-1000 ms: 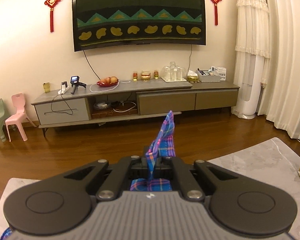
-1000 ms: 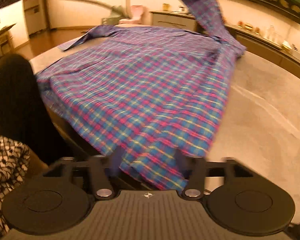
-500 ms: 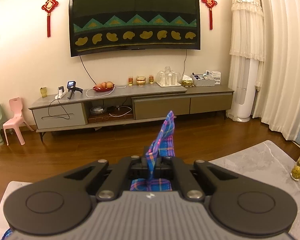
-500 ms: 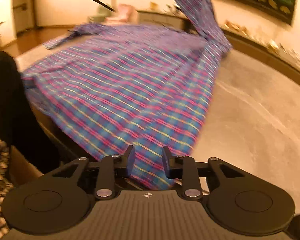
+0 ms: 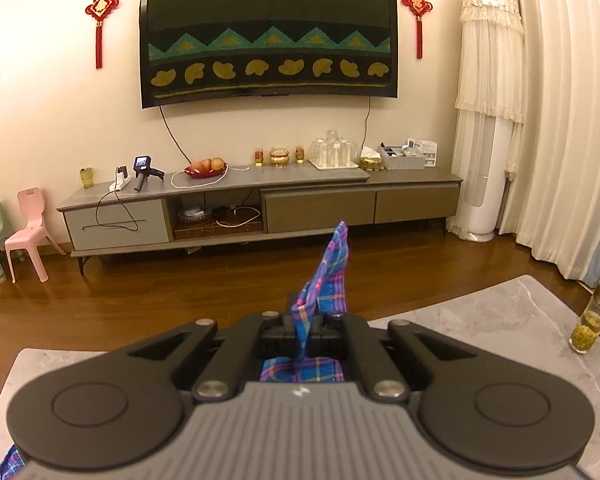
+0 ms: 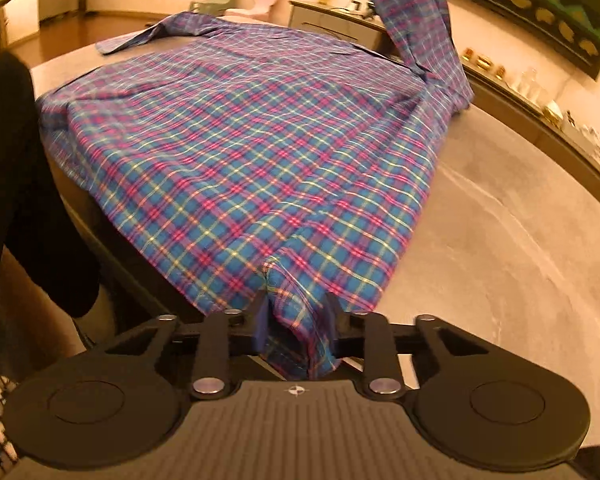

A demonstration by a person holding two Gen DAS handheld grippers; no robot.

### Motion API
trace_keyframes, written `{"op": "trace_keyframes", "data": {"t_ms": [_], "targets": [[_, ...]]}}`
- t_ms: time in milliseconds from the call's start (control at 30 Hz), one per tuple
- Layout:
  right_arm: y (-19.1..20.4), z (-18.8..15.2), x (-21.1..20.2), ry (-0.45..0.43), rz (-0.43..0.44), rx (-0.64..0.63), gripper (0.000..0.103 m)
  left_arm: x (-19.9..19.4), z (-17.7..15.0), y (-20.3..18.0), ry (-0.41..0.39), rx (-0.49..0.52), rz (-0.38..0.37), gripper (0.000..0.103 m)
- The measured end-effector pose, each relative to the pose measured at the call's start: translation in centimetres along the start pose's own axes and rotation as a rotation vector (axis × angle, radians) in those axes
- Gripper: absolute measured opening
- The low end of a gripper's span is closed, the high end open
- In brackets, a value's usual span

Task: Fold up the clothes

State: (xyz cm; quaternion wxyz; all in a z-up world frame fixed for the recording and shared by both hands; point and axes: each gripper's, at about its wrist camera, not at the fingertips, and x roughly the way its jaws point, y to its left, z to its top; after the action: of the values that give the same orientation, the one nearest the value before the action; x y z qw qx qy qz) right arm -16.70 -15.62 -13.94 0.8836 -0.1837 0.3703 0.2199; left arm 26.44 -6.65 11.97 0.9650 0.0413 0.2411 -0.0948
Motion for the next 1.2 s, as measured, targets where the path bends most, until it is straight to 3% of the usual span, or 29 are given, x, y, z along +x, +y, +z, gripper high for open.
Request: {"op": "trace_keyframes", "data": {"t_ms": [133,267,500,800,1000,1067,1167,1200], "targets": [[-0.3,-0.2,-0.3,-0.013,-0.008,0.036,0.007,-0.7,0.3,-0.3,-0.014,0.006,0.001,0.001],[-1.1,0.0,-1.3,-0.061,-0.002,0.100,0.003,-1.2,0.6,-0.2,-0.032,0.000,0.025,0.001],[0.0,3.0,-3.7,-0.170,0.149,0.164,0.003,-2.0,1.7,2.7,-0.055,-0.020,0.103,0.001],[3.0,4.8,2.0,-0.080,0.251,0.095,0.003,-0.4,-1.8,6.5,-0.004,0.020,0.227,0.001],[3.1,4.3,3.1,-0.044,0.298,0.106,0.003,1.0,-5.4,7.1,0.034,0.100,0.364,0.001],[2.6,4.1,3.1,-0.048,0.316,0.122,0.003,0.7,-6.6,6.6,0.025,0.128,0.327,0.001],[1.4,3.8,3.0,-0.057,0.369,0.177,0.006,-1.8,-8.6,4.7,-0.078,0.194,0.201,0.001],[0.7,3.6,2.8,-0.062,0.397,0.207,0.016,-2.6,-9.3,4.0,-0.112,0.217,0.158,0.001]]}}
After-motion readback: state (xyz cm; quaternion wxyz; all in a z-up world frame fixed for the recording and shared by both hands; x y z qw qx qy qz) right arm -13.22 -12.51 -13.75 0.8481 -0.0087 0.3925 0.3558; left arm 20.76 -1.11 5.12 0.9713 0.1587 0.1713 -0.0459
